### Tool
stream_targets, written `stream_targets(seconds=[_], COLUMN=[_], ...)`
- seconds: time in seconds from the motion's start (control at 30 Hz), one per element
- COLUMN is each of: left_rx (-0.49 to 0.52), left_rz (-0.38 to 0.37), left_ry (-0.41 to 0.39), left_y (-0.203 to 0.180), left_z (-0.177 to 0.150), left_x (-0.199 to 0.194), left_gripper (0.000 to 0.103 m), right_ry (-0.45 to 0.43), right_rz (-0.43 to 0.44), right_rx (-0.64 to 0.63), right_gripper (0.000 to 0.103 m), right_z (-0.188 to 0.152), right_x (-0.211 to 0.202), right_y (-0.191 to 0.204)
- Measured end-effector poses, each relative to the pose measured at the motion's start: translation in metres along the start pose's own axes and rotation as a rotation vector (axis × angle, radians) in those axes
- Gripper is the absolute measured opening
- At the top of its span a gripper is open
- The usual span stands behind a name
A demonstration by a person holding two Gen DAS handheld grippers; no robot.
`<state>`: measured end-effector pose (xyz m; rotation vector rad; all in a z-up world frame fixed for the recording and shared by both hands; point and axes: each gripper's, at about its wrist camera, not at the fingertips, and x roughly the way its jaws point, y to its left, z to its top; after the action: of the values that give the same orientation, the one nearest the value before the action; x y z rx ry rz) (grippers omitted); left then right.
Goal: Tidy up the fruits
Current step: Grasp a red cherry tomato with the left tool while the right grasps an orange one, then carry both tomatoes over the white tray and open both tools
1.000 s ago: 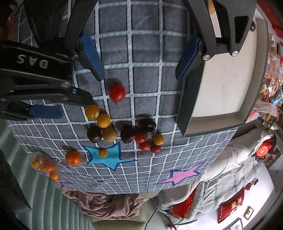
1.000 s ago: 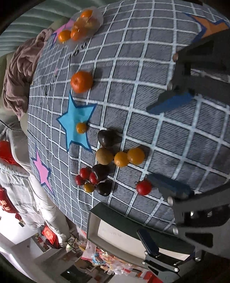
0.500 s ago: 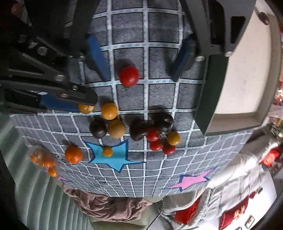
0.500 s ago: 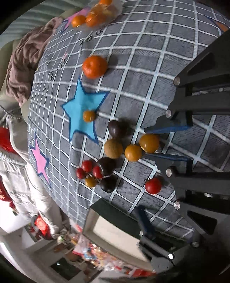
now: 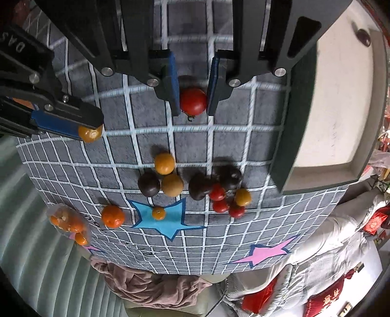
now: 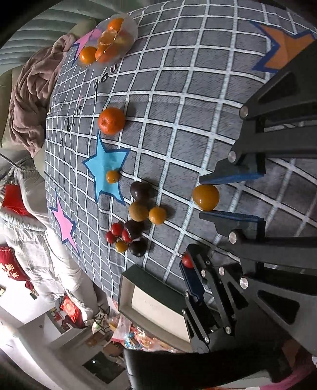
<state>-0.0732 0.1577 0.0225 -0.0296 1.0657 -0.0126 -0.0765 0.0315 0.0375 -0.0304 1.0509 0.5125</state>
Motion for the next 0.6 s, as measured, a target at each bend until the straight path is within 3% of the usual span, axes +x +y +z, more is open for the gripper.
stream_targets(seconds=[0.33, 0.6], left_rx=[-0.027, -0.053], left_rz=[-0.003, 0.025], left_ry=[-0.010, -0.044], left_y=[0.022, 0.049], left_z=[-0.023, -0.035], left_x=[-0.043, -0.074], left_gripper=[0.023, 0.023], right_ry=[-0.007, -0.021], right_rz=[0.021, 0.027], right_rx=[-0.023, -0.103], right_gripper=[0.023, 0.023], right_z=[-0.014, -0.009], right_x=[-0.021, -0.039], right_y=[0.024, 0.067])
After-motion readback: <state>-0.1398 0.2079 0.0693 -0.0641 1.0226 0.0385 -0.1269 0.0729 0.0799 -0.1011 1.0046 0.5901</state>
